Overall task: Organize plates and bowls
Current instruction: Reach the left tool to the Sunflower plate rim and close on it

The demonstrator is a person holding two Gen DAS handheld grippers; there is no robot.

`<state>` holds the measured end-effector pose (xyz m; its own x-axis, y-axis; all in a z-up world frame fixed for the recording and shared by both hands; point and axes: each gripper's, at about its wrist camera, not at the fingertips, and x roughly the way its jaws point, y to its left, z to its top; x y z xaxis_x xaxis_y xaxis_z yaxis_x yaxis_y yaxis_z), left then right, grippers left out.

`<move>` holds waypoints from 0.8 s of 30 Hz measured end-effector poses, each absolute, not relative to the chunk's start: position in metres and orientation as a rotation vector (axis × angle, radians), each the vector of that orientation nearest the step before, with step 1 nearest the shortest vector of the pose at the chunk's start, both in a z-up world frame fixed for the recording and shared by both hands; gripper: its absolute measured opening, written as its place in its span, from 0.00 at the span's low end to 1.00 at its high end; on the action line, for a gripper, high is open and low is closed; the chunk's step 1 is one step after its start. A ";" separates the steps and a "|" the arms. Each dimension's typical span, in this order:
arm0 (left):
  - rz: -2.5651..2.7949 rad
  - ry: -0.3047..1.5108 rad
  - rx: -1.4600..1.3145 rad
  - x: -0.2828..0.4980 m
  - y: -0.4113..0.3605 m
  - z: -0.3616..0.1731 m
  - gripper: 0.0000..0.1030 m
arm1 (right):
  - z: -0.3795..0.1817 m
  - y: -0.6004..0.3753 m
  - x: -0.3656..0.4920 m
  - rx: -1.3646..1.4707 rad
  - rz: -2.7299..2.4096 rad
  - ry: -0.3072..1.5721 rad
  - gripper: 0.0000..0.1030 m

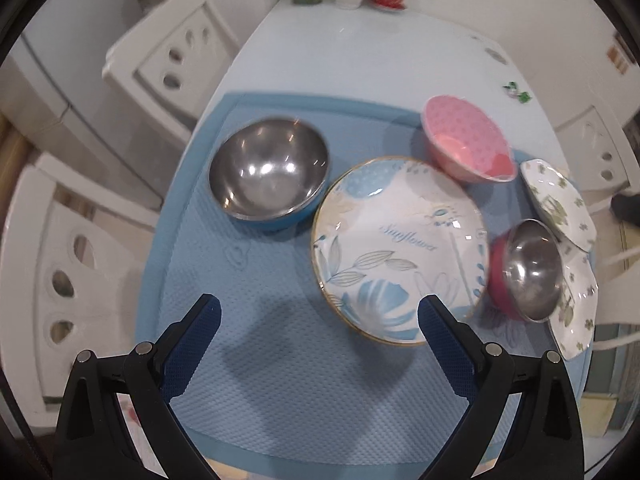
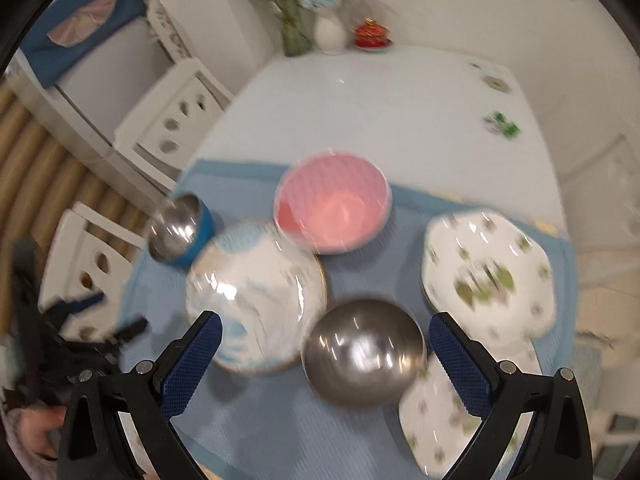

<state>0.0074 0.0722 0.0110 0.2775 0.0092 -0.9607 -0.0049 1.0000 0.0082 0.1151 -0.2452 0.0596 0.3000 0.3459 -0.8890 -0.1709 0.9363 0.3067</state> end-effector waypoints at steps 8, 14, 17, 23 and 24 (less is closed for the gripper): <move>0.024 1.368 -0.048 0.003 0.067 -0.042 0.96 | -0.019 -0.186 0.154 0.085 0.501 1.374 1.00; 0.017 1.420 -0.070 0.008 0.057 -0.074 0.96 | -0.065 -0.167 0.167 0.066 0.507 1.477 1.00; 0.023 1.438 -0.075 0.012 0.053 -0.088 0.96 | -0.083 -0.158 0.172 -0.015 0.505 1.512 1.00; 0.028 1.471 -0.072 0.019 0.051 -0.114 0.96 | -0.112 -0.146 0.178 -0.043 0.523 1.560 1.00; 0.029 1.478 -0.070 0.019 0.051 -0.118 0.97 | -0.114 -0.145 0.178 -0.039 0.527 1.565 1.00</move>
<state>0.0193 0.0506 -0.1176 0.0932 -0.0238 -0.9954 -0.0622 0.9976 -0.0297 0.1784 -0.1450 -0.1142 -0.0803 0.2933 -0.9526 -0.3422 0.8895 0.3027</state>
